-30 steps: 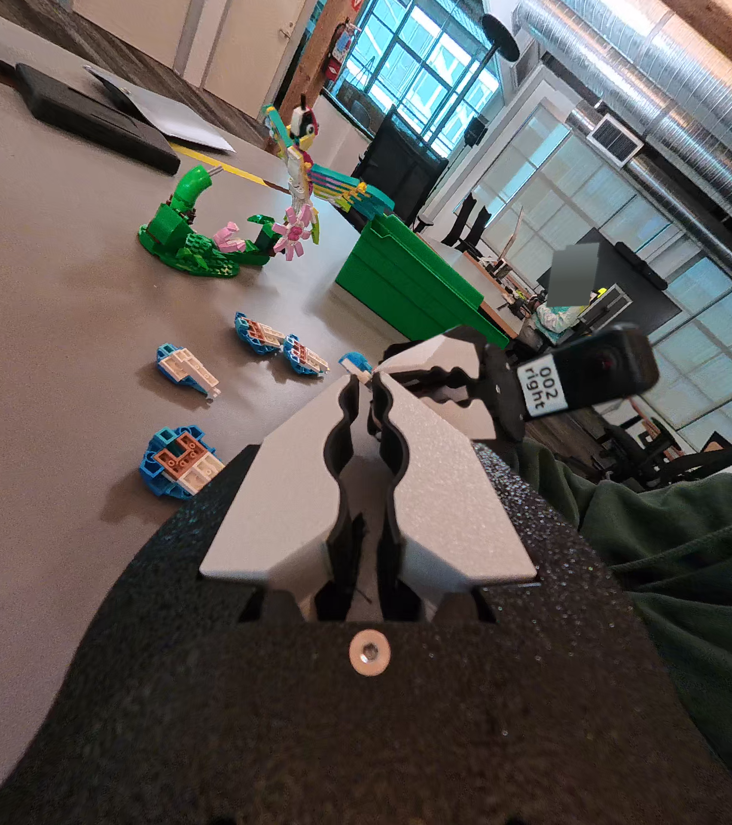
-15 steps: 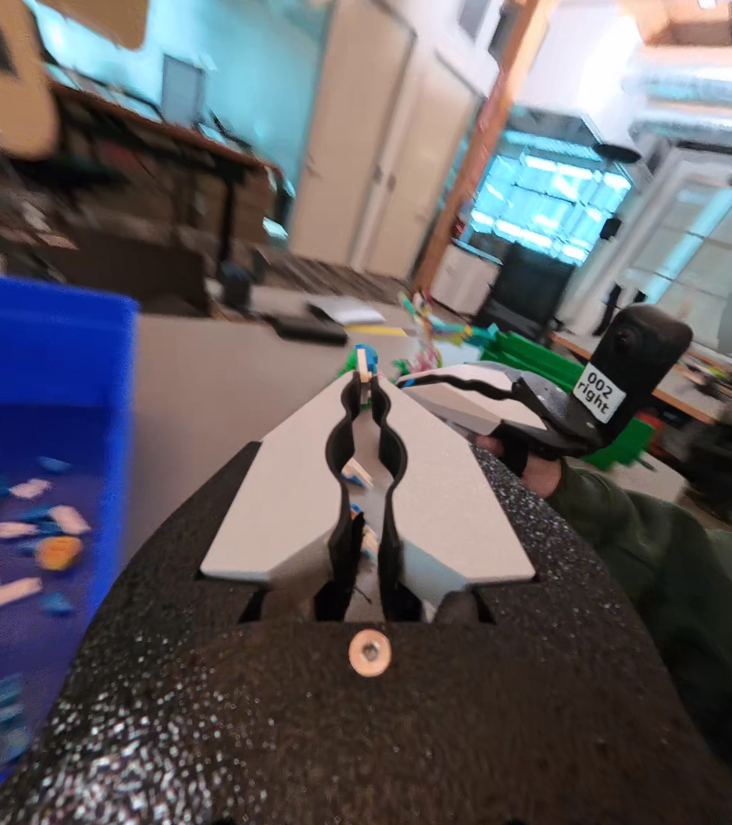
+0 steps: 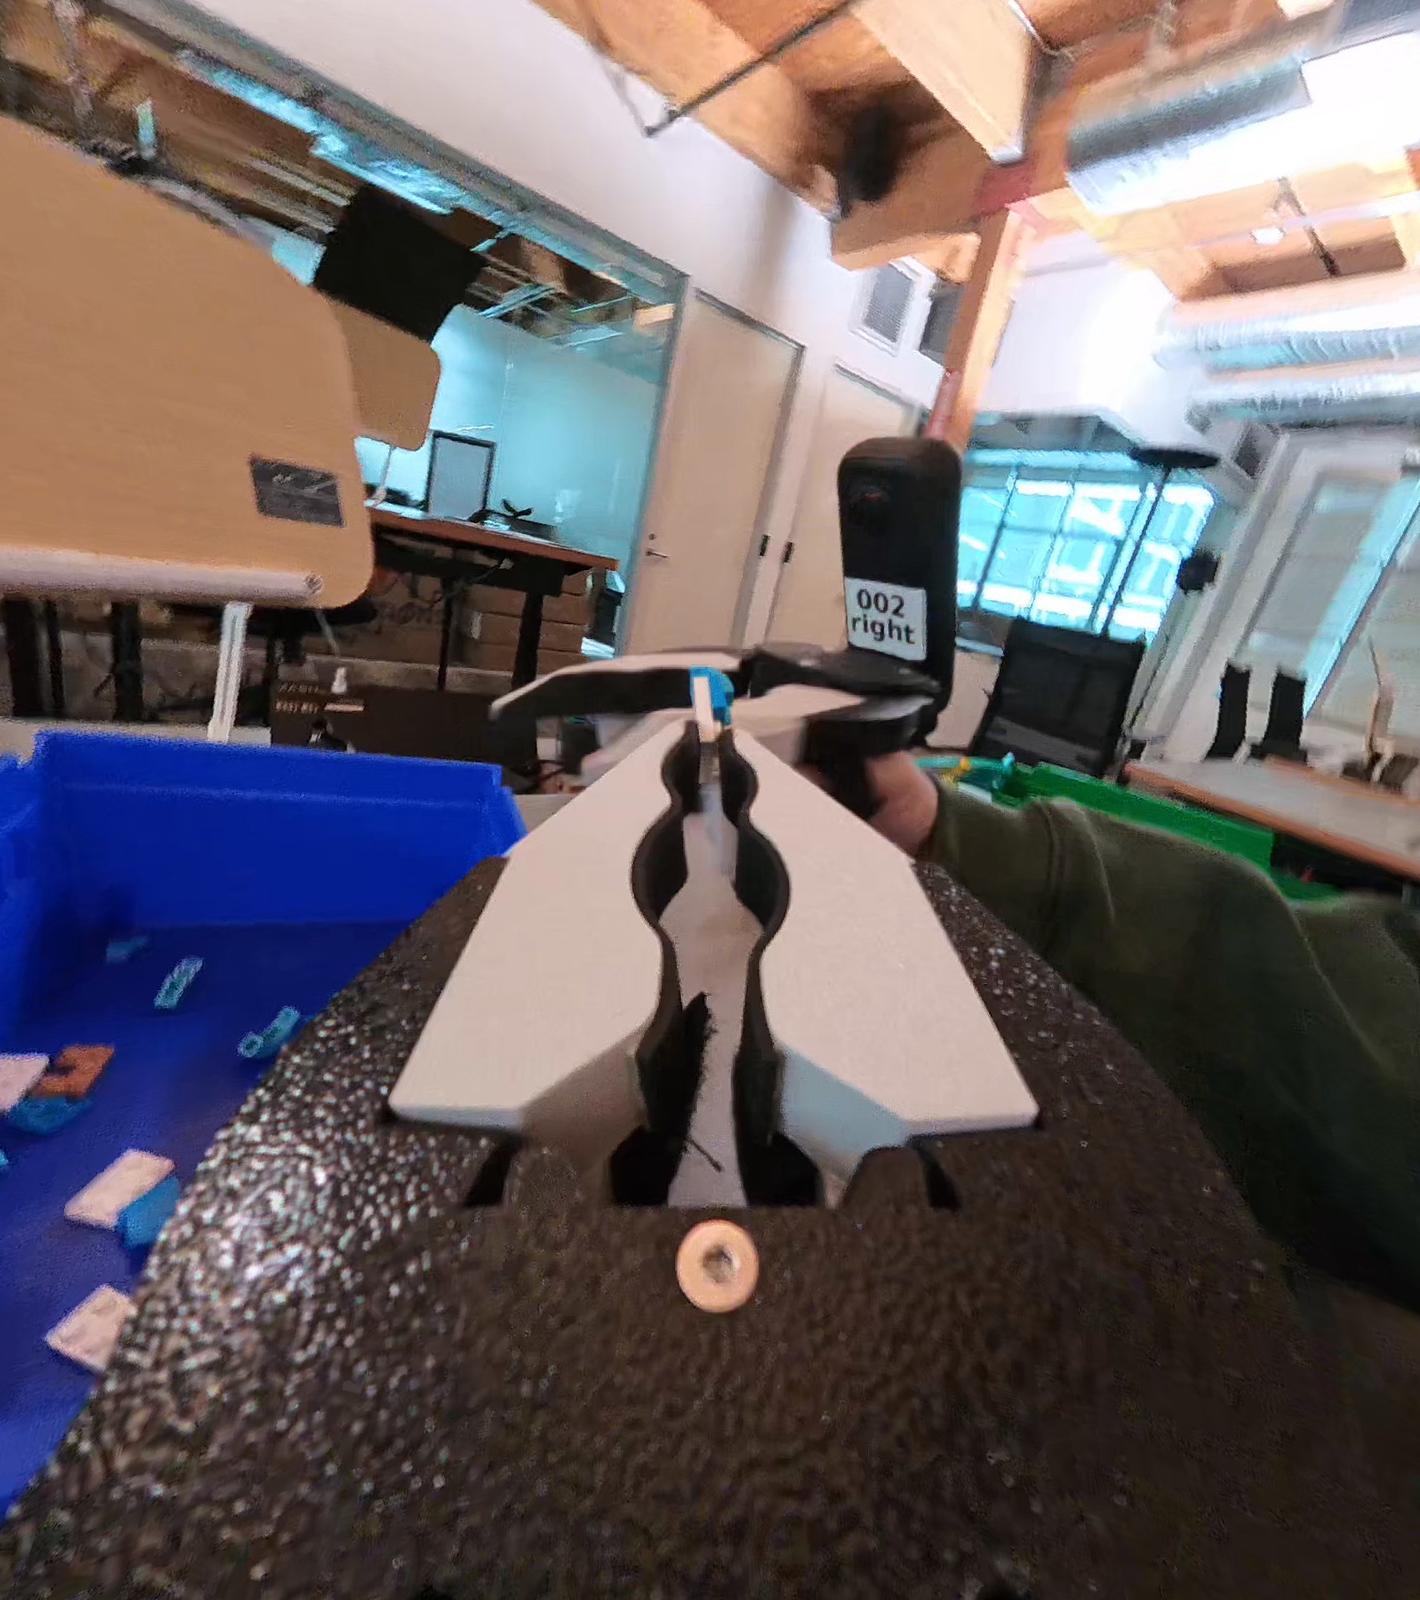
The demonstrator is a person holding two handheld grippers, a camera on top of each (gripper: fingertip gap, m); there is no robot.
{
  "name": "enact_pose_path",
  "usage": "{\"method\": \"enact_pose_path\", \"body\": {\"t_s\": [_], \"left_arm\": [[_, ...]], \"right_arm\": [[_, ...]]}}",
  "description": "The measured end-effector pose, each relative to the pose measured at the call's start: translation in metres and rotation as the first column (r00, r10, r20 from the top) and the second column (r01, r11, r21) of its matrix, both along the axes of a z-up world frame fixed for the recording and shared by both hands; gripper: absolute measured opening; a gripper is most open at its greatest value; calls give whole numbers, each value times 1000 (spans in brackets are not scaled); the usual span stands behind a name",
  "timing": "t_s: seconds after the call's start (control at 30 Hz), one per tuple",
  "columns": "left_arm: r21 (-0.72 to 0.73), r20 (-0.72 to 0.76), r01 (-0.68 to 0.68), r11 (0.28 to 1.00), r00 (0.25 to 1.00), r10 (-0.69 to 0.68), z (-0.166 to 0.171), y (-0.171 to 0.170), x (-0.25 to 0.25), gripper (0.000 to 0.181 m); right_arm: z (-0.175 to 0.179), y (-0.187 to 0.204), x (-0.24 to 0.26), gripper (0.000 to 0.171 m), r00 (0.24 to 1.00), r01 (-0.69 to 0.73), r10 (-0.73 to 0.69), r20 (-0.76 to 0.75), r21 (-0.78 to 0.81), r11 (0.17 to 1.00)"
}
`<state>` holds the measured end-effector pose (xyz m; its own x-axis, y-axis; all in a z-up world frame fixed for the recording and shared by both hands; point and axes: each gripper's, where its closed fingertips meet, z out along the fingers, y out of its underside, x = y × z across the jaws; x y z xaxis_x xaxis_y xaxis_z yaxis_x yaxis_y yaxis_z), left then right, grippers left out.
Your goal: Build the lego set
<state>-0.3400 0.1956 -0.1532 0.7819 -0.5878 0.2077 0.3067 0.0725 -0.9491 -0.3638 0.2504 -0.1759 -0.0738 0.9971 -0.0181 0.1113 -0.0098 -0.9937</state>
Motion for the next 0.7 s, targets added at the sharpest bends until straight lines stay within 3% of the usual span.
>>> {"method": "enact_pose_path", "body": {"t_s": [0.03, 0.07, 0.2, 0.23, 0.37, 0.53, 0.6, 0.7], "left_arm": [[50, -59, 43, 998, 997, -40, 3, -7, 8, 0], [129, -102, 101, 987, 991, -88, 10, -19, 17, 0], [192, -347, 184, 964, 931, -109, 3, -35, 42, 0], [220, -380, 216, 951, 917, -121, 4, -41, 49, 0], [228, -487, 308, 924, 858, -165, 1, -52, 73, 0], [199, -569, 362, 911, 799, -194, -6, -57, 92, 0], [191, -589, 374, 908, 783, -199, -7, -58, 98, 0], [191, -608, 374, 907, 771, -190, -7, -58, 102, 0]], "right_arm": [[15, -26, 13, 44, 984, -154, 154, -93, 9, 988], [25, -42, 29, 33, 957, -240, 242, -159, 31, 970], [40, -73, 75, 42, 907, -351, 374, -191, 146, 925], [39, -78, 82, 41, 910, -355, 381, -162, 168, 919], [21, -93, 99, 10, 925, -368, 378, 27, 300, 880], [14, -111, 116, 17, 914, -404, 389, 112, 333, 852], [11, -113, 119, 8, 918, -395, 372, 136, 370, 841], [12, -114, 122, 8, 928, -371, 349, 129, 400, 838]]}}
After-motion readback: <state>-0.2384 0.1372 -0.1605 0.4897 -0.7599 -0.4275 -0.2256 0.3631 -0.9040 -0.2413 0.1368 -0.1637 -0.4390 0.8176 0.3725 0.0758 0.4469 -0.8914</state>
